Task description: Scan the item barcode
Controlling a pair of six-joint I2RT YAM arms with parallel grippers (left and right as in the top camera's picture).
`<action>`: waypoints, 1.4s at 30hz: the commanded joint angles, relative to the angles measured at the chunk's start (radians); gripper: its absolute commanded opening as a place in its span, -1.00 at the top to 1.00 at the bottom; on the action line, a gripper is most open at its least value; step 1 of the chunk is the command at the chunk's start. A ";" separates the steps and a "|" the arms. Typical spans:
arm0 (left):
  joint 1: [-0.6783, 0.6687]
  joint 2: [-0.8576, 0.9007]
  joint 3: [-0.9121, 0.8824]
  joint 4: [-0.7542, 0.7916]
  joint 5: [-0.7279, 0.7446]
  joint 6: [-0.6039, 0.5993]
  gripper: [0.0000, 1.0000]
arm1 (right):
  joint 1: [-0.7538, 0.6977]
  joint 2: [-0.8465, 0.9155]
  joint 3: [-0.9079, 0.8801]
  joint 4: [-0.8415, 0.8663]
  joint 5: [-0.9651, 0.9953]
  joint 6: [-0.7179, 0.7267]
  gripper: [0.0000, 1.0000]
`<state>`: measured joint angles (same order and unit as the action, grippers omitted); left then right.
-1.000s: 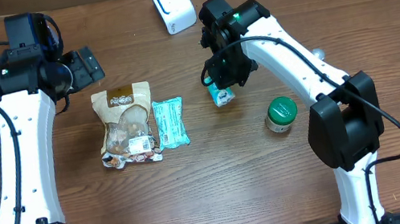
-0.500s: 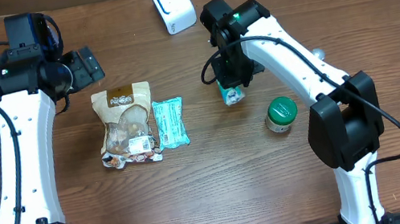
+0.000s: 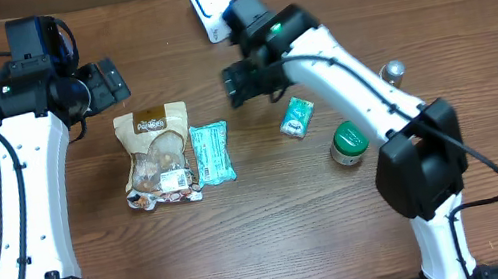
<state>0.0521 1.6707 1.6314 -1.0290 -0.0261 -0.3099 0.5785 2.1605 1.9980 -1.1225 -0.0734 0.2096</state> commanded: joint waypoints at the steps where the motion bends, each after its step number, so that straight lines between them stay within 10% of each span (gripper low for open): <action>1: -0.007 -0.002 0.009 0.001 -0.003 0.008 -0.99 | 0.068 -0.002 -0.037 0.083 -0.059 0.014 -0.72; 23: -0.007 -0.002 0.009 0.000 -0.003 0.008 -0.99 | 0.141 -0.002 -0.361 0.497 0.045 0.109 -1.00; 28: -0.007 -0.002 0.009 0.001 -0.003 0.008 -0.99 | 0.142 -0.002 -0.365 0.463 0.027 0.126 -0.33; 42: -0.007 -0.002 0.009 0.001 -0.003 0.008 -0.99 | 0.123 -0.007 -0.384 0.443 0.205 0.169 -0.31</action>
<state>0.0525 1.6707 1.6314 -1.0290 -0.0261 -0.3099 0.7216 2.1647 1.5734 -0.6563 0.0566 0.3691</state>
